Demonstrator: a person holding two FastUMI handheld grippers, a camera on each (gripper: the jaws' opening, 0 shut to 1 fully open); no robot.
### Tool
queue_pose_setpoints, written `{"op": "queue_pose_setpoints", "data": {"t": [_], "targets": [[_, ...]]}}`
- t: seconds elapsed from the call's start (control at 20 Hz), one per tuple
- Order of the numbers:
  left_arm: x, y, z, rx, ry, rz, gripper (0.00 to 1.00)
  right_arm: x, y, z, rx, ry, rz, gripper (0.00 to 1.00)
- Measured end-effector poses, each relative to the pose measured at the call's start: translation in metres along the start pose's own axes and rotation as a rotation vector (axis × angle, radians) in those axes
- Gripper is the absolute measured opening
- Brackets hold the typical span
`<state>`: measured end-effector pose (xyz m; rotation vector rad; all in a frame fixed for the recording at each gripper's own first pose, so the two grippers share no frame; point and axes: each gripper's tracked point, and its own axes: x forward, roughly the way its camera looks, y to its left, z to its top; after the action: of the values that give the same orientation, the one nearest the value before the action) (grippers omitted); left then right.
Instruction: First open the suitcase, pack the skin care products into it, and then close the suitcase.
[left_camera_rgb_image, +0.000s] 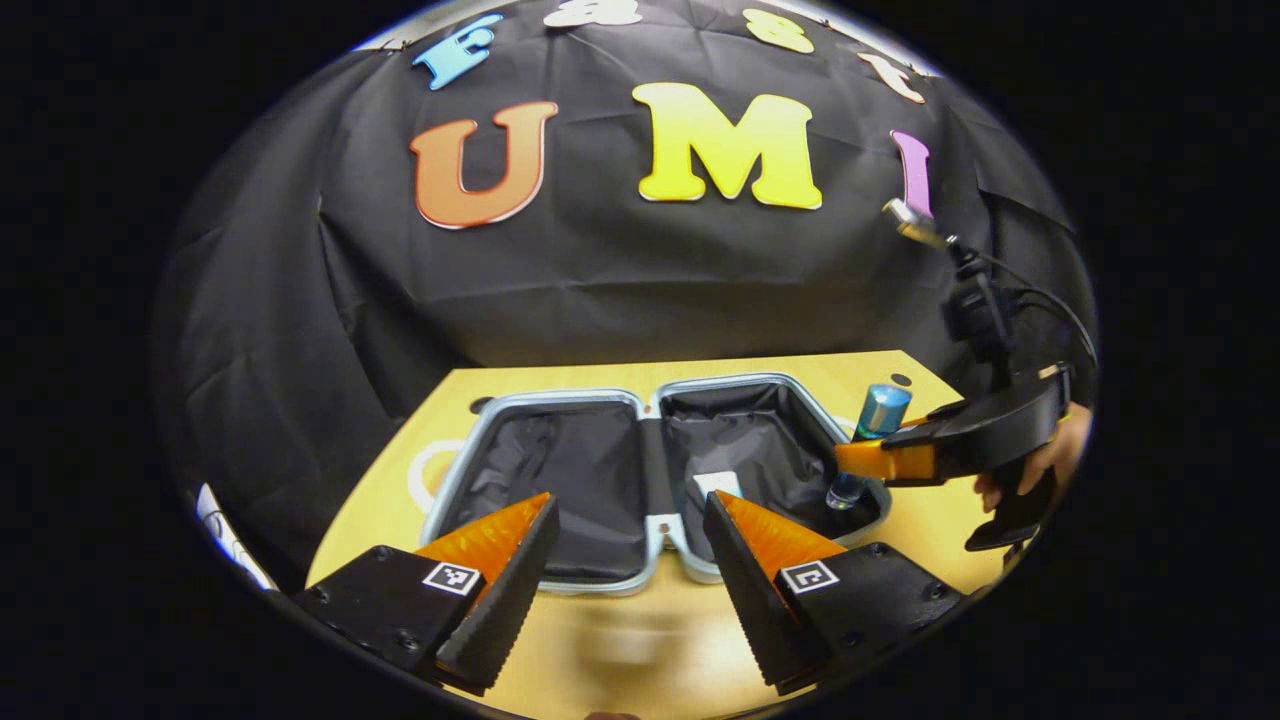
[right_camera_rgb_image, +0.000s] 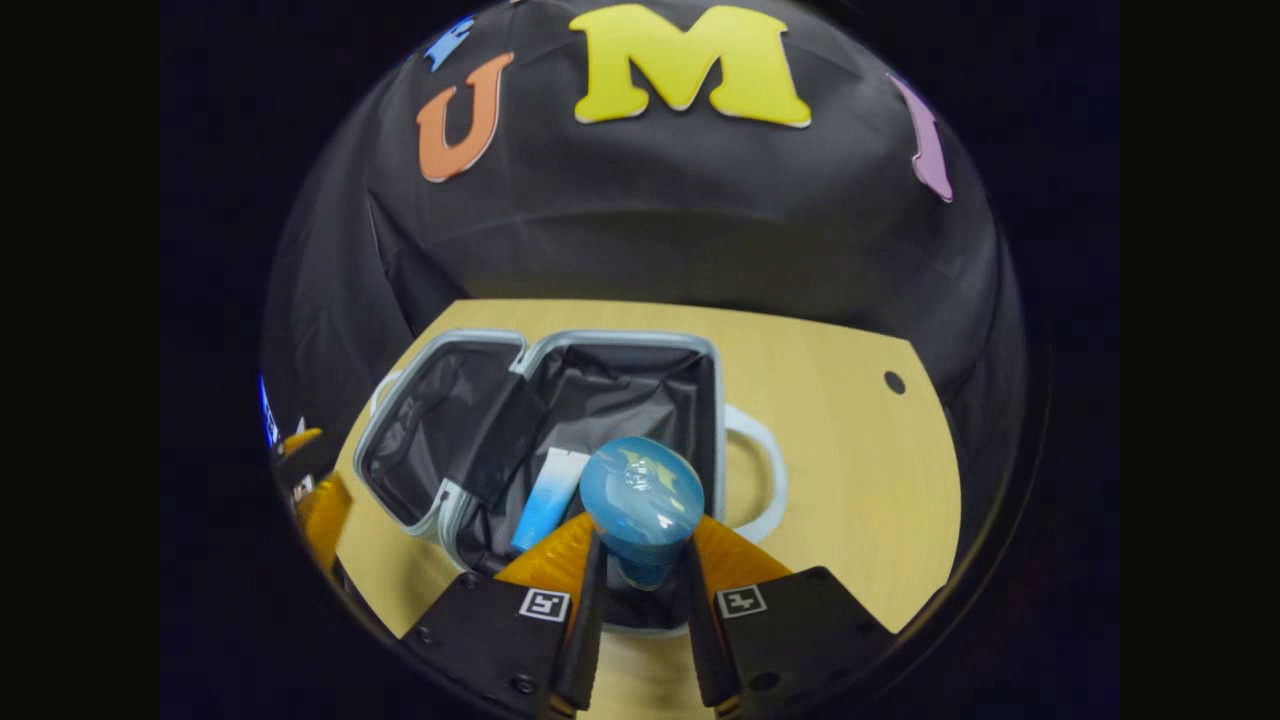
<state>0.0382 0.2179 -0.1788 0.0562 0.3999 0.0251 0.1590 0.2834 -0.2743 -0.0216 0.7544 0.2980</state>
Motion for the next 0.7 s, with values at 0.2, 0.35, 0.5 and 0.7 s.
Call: {"op": "queue_pose_setpoints", "data": {"t": [0.2,0.35,0.5,0.7], "targets": [[-0.022,0.034,0.014,-0.005,-0.102,0.014,0.93,0.029,0.015,-0.021,0.024,0.093,-0.021,0.36],[-0.022,0.071,0.01,-0.033,-0.11,0.056,0.93,0.043,0.021,-0.005,0.025,0.091,-0.039,0.37],[-0.011,0.119,-0.005,-0.092,-0.089,0.126,0.93,0.066,0.021,0.001,0.045,0.105,-0.074,0.37],[0.007,0.177,-0.019,-0.206,-0.094,0.193,0.93,0.092,0.02,-0.019,0.114,0.224,-0.122,0.37]]}}
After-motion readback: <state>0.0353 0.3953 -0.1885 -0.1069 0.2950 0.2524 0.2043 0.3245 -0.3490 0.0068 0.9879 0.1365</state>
